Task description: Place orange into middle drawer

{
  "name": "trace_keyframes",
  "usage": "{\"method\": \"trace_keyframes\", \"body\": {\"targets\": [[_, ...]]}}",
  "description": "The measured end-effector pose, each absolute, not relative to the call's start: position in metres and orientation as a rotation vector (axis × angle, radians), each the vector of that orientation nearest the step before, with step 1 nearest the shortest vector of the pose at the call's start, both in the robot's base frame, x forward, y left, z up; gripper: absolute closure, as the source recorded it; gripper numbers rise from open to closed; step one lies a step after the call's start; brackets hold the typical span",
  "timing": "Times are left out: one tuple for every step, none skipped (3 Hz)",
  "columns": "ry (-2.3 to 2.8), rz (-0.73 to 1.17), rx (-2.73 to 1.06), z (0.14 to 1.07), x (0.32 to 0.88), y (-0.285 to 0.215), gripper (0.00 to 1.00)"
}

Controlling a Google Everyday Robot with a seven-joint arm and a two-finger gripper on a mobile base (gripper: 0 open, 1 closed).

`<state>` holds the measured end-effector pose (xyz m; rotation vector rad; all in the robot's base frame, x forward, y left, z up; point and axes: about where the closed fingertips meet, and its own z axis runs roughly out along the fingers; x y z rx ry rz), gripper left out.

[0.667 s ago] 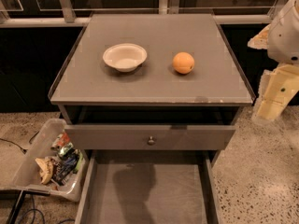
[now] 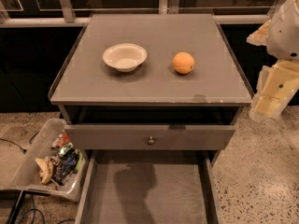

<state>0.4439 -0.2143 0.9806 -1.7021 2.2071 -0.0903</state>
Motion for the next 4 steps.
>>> {"method": "trace_keyframes", "body": {"targets": [[2.167, -0.066, -1.662, 0.986, 0.460, -0.208, 0.00], [2.108, 0.008, -1.592, 0.989, 0.489, -0.203, 0.00], [2.078, 0.113, -1.484, 0.983, 0.526, -0.198, 0.00], [2.078, 0.117, -1.477, 0.982, 0.529, -0.197, 0.00]]}}
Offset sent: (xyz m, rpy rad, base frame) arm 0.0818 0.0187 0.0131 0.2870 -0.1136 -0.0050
